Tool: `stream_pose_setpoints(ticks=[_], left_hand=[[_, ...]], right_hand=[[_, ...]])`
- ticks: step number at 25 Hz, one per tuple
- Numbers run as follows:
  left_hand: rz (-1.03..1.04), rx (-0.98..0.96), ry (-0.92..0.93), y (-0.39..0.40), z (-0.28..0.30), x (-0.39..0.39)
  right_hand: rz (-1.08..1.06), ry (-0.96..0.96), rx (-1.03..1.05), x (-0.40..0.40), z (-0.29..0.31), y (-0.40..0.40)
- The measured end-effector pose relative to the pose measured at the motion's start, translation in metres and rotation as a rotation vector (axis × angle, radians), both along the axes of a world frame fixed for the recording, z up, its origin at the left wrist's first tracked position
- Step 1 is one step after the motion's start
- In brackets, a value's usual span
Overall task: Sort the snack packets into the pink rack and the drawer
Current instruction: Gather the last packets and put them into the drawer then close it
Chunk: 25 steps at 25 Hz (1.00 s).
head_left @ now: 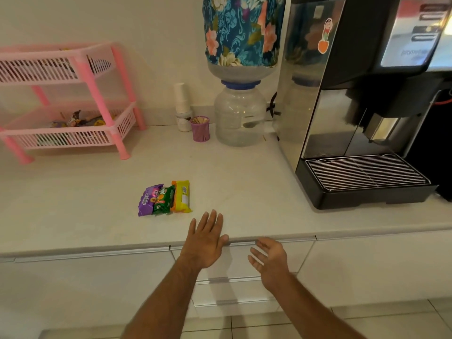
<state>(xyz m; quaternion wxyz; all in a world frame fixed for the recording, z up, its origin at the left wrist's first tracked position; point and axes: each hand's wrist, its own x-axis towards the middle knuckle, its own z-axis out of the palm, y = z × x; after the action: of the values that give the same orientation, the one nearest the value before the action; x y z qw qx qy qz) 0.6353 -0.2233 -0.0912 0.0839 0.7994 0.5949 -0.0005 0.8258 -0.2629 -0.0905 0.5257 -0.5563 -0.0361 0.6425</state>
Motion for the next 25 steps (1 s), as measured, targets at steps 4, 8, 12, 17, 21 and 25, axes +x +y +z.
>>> stream_pose_setpoints(ticks=[4,8,12,17,21,25], left_hand=[[-0.004,-0.011,-0.026,0.002,0.001,-0.002],[-0.017,-0.013,-0.047,0.003,0.002,-0.005],[-0.017,-0.039,-0.073,0.006,0.002,-0.007],[-0.015,-0.029,-0.078,0.006,0.0,-0.006],[-0.007,-0.051,-0.072,0.007,0.004,-0.004],[-0.017,-0.044,-0.072,0.007,0.004,-0.004]], right_hand=[[0.022,0.097,0.079,-0.001,-0.003,0.0],[0.083,0.01,0.075,0.006,-0.01,-0.006],[0.251,-0.194,-0.016,0.015,-0.009,-0.025],[0.922,-1.096,0.266,0.018,0.003,-0.037],[1.023,-1.691,0.635,0.009,0.003,-0.018],[1.269,-1.787,0.605,0.009,-0.016,-0.022]])
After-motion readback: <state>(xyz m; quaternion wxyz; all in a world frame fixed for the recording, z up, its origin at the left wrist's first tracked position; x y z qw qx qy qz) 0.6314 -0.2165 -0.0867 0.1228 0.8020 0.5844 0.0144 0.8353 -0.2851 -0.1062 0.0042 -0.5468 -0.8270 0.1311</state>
